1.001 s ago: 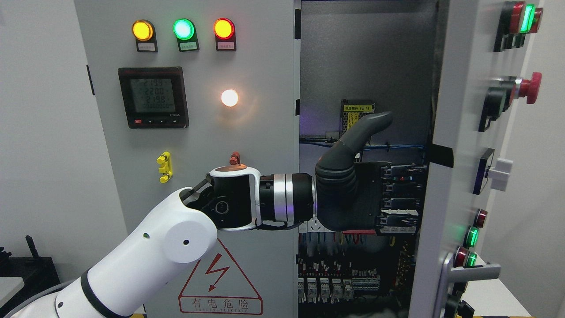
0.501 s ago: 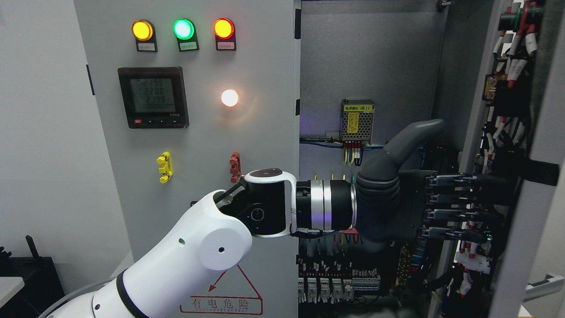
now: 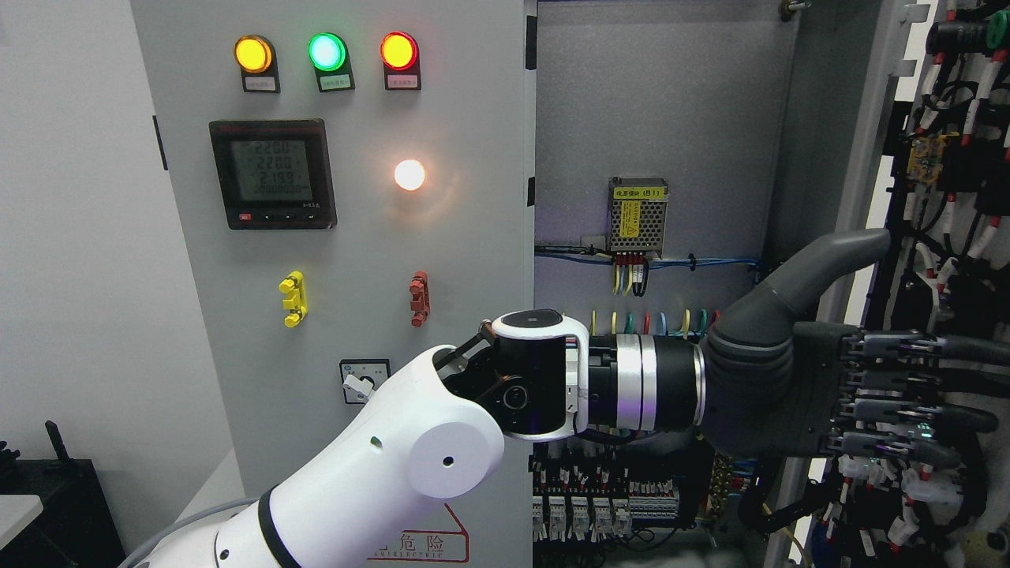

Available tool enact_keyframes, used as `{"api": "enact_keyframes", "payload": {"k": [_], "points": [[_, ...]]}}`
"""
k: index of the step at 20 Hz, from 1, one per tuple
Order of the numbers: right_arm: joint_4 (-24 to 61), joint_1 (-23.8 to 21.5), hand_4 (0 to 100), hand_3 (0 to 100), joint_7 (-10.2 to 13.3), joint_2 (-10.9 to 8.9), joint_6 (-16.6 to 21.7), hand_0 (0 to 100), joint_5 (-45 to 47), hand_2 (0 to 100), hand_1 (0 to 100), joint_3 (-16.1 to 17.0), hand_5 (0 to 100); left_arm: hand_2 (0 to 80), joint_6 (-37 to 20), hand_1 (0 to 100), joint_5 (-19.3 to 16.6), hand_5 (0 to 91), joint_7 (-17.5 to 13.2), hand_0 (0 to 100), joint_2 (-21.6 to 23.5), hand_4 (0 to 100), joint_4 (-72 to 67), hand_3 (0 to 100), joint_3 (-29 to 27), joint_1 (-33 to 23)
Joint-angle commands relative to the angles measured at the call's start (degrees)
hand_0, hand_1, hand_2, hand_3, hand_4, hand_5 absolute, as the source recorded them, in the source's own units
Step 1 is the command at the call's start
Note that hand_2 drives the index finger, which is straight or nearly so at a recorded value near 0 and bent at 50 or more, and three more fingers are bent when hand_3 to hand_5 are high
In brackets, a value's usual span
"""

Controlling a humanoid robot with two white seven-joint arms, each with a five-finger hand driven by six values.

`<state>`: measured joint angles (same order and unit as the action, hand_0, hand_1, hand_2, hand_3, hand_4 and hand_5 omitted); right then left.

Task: Open door with both hands
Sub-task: 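Push the button door outward with the left hand, swinging it open, then withdraw the left hand down and out of the cabinet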

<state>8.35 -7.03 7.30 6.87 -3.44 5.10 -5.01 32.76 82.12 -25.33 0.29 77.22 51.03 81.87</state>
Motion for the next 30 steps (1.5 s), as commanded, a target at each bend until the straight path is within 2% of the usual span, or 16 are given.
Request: {"api": "enact_keyframes", "payload": {"k": [1,4,10,13,17,22,30], "points": [[0.0,0.0,0,0,0.0,-0.02,0.0,0,0.0,0,0,0.0,0,0.0,-0.5,0,-0.4,0.0,1.8,0,-4.2,4,0.0,0,0.7,0.3],[0.0,0.0,0,0,0.0,-0.02,0.0,0,0.0,0,0,0.0,0,0.0,-4.1,0,-0.3,0.0,4.6,0,-4.3,4,0.2,0,2.3,0.4],[0.0,0.0,0,0,0.0,-0.01,0.0,0,0.0,0,0,0.0,0,0.0,-12.4,0,-0.2,0.0,7.3,0,-4.6,4,0.8,0,6.7,0.5],[0.0,0.0,0,0,0.0,-0.01,0.0,0,0.0,0,0,0.0,0,0.0,-14.6,0,0.1,0.0,9.1,0,-4.8,4,1.0,0,8.2,0.5],[0.0,0.0,0,0,0.0,-0.01,0.0,0,0.0,0,0,0.0,0,0.0,-17.6,0,0.1,0.0,13.1,0,-4.8,4,2.5,0,10.7,0.5],[0.0,0.0,0,0,0.0,-0.02,0.0,0,0.0,0,0,0.0,0,0.0,-21.8,0,0.1,0.0,13.2,0,-4.9,4,2.9,0,15.3,0.5],[0.0,0.0,0,0,0.0,-0.02,0.0,0,0.0,0,0,0.0,0,0.0,-22.5,0,0.1,0.0,13.2,0,-5.1,4,4.5,0,16.6,0.5]]}}
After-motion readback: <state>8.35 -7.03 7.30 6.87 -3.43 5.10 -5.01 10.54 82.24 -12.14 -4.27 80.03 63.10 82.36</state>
